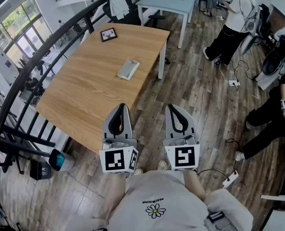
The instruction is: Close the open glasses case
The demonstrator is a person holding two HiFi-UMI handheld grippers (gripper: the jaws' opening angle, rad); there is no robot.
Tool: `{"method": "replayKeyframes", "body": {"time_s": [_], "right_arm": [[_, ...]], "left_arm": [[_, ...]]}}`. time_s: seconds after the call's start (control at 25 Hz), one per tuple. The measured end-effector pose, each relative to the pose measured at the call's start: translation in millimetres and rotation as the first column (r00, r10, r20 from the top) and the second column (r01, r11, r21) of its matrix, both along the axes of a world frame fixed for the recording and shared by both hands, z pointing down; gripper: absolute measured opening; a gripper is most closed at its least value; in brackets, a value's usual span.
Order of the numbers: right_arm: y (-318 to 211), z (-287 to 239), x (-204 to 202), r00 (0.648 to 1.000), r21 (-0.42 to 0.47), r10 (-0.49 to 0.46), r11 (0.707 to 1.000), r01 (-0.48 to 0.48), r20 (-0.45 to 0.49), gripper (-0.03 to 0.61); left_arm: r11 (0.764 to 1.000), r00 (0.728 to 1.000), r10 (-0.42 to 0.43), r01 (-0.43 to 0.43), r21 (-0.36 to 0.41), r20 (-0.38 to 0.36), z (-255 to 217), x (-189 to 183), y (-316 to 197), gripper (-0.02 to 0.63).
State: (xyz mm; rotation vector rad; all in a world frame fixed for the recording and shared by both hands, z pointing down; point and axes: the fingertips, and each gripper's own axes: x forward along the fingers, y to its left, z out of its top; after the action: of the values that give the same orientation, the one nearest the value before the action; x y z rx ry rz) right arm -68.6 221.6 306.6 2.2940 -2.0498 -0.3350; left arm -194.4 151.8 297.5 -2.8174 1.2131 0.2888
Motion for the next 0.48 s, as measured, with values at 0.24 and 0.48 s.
{"method": "replayKeyframes", "body": {"time_s": [0.24,0.48], "right_arm": [[-2,2,2,1.0,0.005,-0.002,1.0,0.002,-0.012,0.006],[-3,12,13,1.0,-0.014,-0.003,1.0,0.003,0.003,0.006]], "left_arm": [[1.0,1.0,0.008,-0.009,0.011,0.023,5,6,2,0.017],[1.0,1.0,0.012,-0.012,0.0,0.027,11,14,-2,0.017]]}}
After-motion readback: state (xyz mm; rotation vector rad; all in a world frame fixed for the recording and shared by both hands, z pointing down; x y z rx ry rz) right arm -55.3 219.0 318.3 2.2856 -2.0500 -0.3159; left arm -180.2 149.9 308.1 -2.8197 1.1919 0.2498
